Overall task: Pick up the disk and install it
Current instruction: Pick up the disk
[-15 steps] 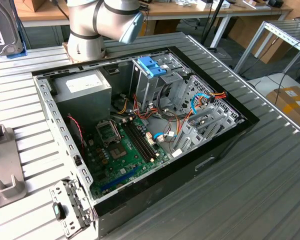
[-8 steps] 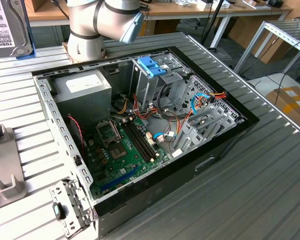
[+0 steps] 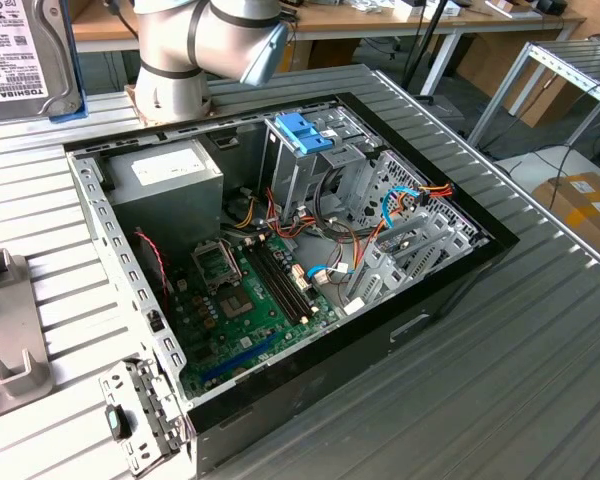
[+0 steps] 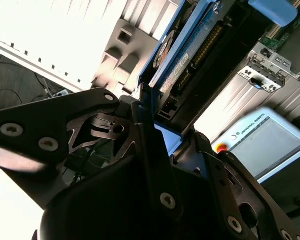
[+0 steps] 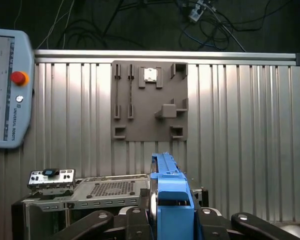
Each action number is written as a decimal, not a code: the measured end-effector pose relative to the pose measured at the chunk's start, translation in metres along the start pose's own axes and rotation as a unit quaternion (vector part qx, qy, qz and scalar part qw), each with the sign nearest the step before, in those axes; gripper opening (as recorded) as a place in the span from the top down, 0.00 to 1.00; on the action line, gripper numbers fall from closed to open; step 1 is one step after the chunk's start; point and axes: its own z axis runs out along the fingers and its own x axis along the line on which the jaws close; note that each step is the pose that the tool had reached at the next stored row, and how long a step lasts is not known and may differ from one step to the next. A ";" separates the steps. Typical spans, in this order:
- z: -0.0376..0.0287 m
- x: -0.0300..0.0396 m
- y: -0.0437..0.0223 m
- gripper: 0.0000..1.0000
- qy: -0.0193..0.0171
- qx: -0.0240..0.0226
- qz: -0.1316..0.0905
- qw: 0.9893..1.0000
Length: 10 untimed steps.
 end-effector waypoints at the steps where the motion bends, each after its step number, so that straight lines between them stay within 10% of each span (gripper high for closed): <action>1: 0.0003 0.0006 -0.0024 0.63 0.000 0.000 0.000 1.000; 10: 0.0023 0.0040 -0.0138 0.63 0.001 0.000 0.000 1.000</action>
